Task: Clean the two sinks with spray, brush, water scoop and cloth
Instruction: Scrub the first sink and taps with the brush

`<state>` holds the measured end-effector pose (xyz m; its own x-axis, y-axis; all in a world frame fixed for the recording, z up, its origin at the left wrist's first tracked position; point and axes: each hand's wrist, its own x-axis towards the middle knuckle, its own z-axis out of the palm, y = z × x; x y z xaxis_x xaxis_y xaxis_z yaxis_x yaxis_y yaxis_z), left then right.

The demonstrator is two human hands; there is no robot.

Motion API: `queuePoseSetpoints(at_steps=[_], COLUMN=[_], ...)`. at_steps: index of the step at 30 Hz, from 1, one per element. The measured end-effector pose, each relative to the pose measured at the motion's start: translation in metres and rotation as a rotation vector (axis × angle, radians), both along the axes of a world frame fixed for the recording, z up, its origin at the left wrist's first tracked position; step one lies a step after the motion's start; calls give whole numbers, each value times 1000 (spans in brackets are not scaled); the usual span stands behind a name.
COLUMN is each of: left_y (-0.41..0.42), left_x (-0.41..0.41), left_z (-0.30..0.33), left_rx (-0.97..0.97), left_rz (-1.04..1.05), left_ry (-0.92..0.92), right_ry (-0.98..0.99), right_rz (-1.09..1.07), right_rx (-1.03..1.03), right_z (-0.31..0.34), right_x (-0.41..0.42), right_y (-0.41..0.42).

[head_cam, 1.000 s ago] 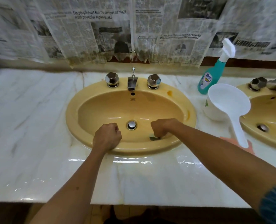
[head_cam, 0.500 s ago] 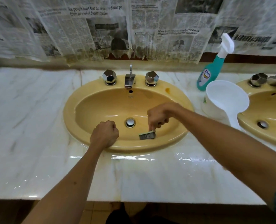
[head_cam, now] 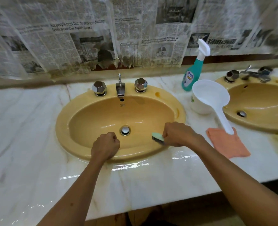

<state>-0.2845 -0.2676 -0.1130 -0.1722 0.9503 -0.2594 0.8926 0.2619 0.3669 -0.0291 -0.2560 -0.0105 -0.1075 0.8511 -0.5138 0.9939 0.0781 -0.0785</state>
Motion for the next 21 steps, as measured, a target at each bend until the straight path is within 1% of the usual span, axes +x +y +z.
queuePoseSetpoints(at_steps=[1, 3, 4, 6, 7, 8, 10, 12, 14, 15, 18, 21], left_y=[0, 2, 2, 3, 2, 3, 3, 4, 6, 5, 3, 5], left_x=[0, -1, -1, -3, -3, -4, -5, -6, -6, -6, -7, -8], left_z=[0, -1, -3, -4, -5, -5, -6, -7, -6, -7, -9, -10], left_rx=[-11, -35, -41, -40, -39, -40, -33, -24, -21, -25, -32, -41], left_rz=[-19, -56, -74, -101, -110, -122, -152, -189, -209, -220, -239, -250], left_ry=[1, 6, 9, 3, -5, -13, -21, -21, -20, -14, -32, -41], right_ry=[-46, -39, 1, 106, 144, 159, 130, 121, 246, 306, 465, 749], right_rz=[-67, -190, -196, -124, -80, -86, -196, -445, -779, -867, -889, -955], right_rx=[78, 207, 241, 273, 294, 315, 391, 497, 559, 580, 575, 478], right_z=[1, -7, -15, -33, -40, -47, -61, -76, -83, -86, -94, -95], right_x=[6, -3, -16, -50, -63, -68, -57, -31, -6, -5, -38, -75], right_y=[-8, -30, -46, -85, -103, -114, -111, -97, -86, -88, -111, -138])
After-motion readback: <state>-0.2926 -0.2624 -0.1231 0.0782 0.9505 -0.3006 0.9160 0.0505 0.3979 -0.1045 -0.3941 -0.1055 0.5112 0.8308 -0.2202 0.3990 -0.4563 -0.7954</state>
